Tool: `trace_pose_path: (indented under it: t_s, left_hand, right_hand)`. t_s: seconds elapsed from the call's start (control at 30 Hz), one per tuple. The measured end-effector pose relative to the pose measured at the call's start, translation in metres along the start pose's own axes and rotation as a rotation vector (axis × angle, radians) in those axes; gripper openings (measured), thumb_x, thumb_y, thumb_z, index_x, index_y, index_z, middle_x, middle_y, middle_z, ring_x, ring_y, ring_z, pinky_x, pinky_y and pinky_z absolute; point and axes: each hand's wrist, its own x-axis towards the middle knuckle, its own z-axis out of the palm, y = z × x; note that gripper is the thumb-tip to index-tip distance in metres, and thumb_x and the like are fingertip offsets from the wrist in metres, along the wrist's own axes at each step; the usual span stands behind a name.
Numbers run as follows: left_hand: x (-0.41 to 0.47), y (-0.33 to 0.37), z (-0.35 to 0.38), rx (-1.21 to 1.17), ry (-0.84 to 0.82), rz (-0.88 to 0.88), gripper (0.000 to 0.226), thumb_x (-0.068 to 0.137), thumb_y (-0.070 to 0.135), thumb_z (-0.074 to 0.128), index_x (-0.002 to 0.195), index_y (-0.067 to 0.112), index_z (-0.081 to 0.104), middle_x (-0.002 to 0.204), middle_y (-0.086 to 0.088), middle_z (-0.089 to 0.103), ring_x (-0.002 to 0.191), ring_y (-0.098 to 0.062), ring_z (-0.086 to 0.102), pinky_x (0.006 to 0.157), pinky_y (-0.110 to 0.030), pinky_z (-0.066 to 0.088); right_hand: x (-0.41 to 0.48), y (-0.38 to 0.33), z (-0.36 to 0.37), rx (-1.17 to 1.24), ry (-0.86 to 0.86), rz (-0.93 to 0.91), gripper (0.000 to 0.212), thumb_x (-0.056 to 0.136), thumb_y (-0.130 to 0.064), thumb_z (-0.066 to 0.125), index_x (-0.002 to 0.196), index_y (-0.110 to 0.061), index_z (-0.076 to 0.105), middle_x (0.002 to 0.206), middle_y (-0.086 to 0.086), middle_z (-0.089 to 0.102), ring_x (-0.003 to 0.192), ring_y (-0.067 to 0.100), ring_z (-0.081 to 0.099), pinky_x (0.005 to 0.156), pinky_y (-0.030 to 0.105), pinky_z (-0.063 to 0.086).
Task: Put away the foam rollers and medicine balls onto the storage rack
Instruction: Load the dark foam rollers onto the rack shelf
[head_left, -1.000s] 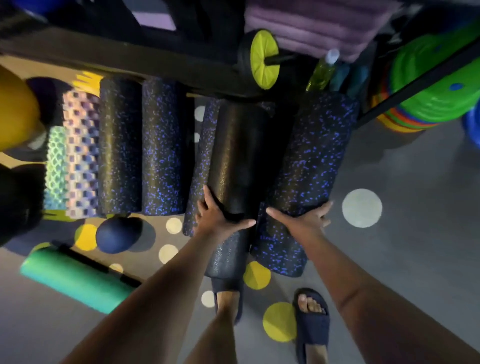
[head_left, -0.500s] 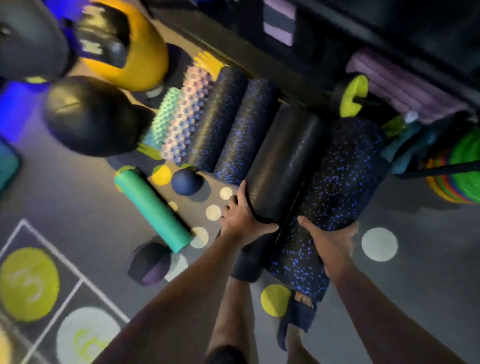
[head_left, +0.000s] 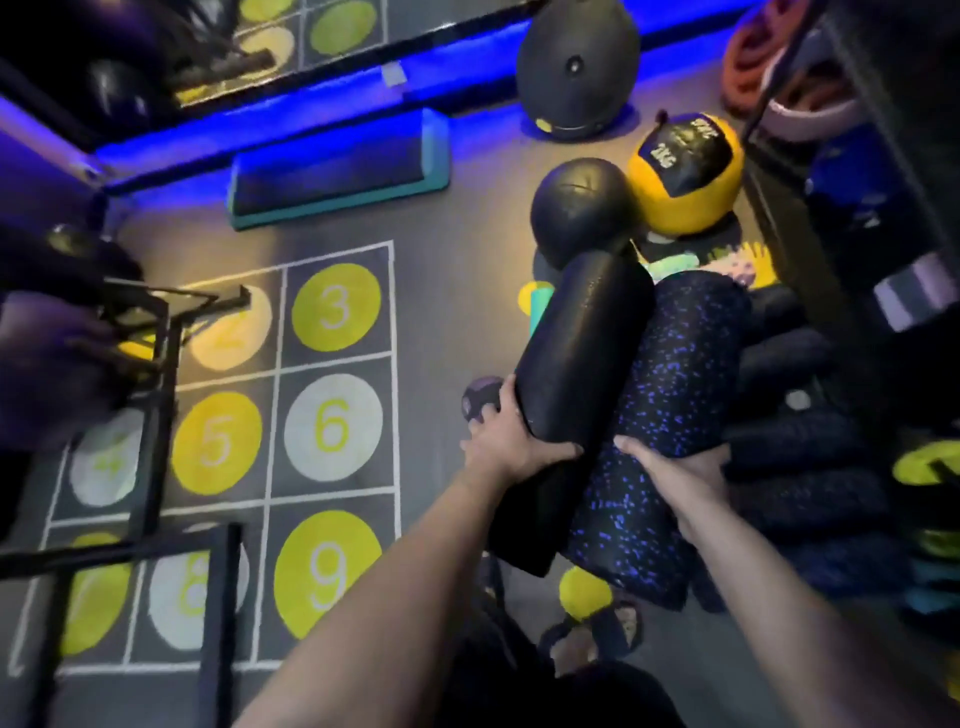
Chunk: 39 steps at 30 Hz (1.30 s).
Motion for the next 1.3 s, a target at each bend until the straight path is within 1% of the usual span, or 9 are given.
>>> trace_pose_path:
  t_s: [0.13, 0.23, 0.37, 0.47, 0.6, 0.8, 0.87, 1.03, 1.3]
  left_hand:
    - [-0.016, -0.079, -0.059, -0.142, 0.079, -0.114, 0.142, 0.044, 0.079, 0.080, 0.156, 0.040, 0.002, 0.154, -0.013, 0.041, 0.139, -0.040, 0.042, 0.114, -0.059, 0.033]
    - [-0.027, -0.148, -0.085, -0.214, 0.114, -0.220, 0.141, 0.044, 0.082, 0.079, 0.155, 0.032, 0.006, 0.153, -0.014, 0.044, 0.138, -0.040, 0.045, 0.113, -0.057, 0.037]
    - [-0.039, -0.219, -0.103, -0.265, 0.164, -0.315, 0.138, 0.048, 0.081, 0.080, 0.154, 0.024, 0.013, 0.152, -0.016, 0.045, 0.139, -0.038, 0.044, 0.112, -0.053, 0.038]
    - [-0.040, -0.248, -0.110, -0.274, 0.155, -0.324, 0.134, 0.049, 0.079, 0.081, 0.152, 0.024, 0.016, 0.152, -0.015, 0.046, 0.139, -0.040, 0.043, 0.112, -0.053, 0.036]
    - [-0.028, -0.246, -0.125, -0.199, 0.149, -0.236, 0.132, 0.050, 0.080, 0.081, 0.151, 0.023, 0.017, 0.149, -0.014, 0.048, 0.136, -0.040, 0.047, 0.111, -0.055, 0.038]
    - [-0.002, -0.108, -0.119, -0.074, 0.067, 0.139, 0.127, 0.046, 0.083, 0.079, 0.146, 0.030, 0.021, 0.145, -0.012, 0.051, 0.131, -0.041, 0.048, 0.109, -0.055, 0.039]
    - [-0.005, -0.041, -0.100, -0.031, 0.025, 0.289, 0.128, 0.045, 0.084, 0.078, 0.147, 0.033, 0.020, 0.144, -0.012, 0.052, 0.130, -0.042, 0.049, 0.108, -0.055, 0.041]
    - [-0.040, 0.107, -0.017, 0.009, -0.100, 0.587, 0.138, 0.032, 0.095, 0.069, 0.145, 0.033, 0.019, 0.149, -0.010, 0.048, 0.136, -0.038, 0.046, 0.112, -0.054, 0.040]
    - [-0.083, 0.269, 0.126, -0.109, -0.318, 0.733, 0.130, 0.026, 0.090, 0.082, 0.134, 0.045, 0.026, 0.140, 0.000, 0.056, 0.128, -0.027, 0.056, 0.108, -0.052, 0.046]
  right_hand:
    - [-0.046, -0.041, 0.072, -0.142, -0.022, -0.147, 0.156, 0.009, -0.080, 0.083, 0.140, -0.017, 0.028, 0.136, 0.019, 0.057, 0.121, 0.038, 0.058, 0.102, 0.049, 0.051]
    - [-0.078, -0.053, 0.135, -0.242, -0.111, -0.233, 0.155, 0.016, -0.077, 0.089, 0.146, -0.015, 0.031, 0.138, 0.011, 0.060, 0.123, 0.032, 0.059, 0.104, 0.045, 0.050]
    - [-0.090, -0.047, 0.207, -0.354, -0.169, -0.258, 0.169, 0.000, -0.089, 0.076, 0.149, -0.024, 0.031, 0.131, 0.007, 0.065, 0.117, 0.030, 0.064, 0.100, 0.048, 0.053]
    - [-0.108, -0.041, 0.234, -0.358, -0.156, -0.280, 0.166, 0.004, -0.086, 0.081, 0.148, -0.023, 0.027, 0.132, 0.009, 0.063, 0.118, 0.034, 0.062, 0.101, 0.051, 0.051]
    - [-0.131, -0.044, 0.230, -0.249, -0.078, -0.263, 0.150, 0.009, -0.079, 0.085, 0.139, -0.024, 0.035, 0.132, 0.008, 0.063, 0.118, 0.033, 0.062, 0.102, 0.049, 0.051]
    - [-0.104, -0.045, 0.098, 0.013, 0.131, -0.065, 0.164, 0.010, -0.089, 0.076, 0.150, -0.029, 0.017, 0.142, 0.014, 0.055, 0.125, 0.036, 0.058, 0.106, 0.051, 0.047]
    - [-0.095, -0.037, 0.034, 0.131, 0.205, -0.027, 0.162, 0.013, -0.087, 0.078, 0.152, -0.028, 0.017, 0.143, 0.013, 0.055, 0.126, 0.035, 0.057, 0.107, 0.048, 0.047]
    - [-0.071, 0.027, -0.117, 0.388, 0.413, 0.029, 0.172, -0.004, -0.092, 0.069, 0.150, -0.029, 0.023, 0.139, 0.012, 0.057, 0.124, 0.034, 0.058, 0.105, 0.049, 0.048]
    - [-0.025, 0.139, -0.278, 0.522, 0.558, 0.127, 0.168, 0.003, -0.094, 0.071, 0.150, -0.036, 0.013, 0.136, 0.009, 0.059, 0.120, 0.033, 0.059, 0.105, 0.048, 0.048]
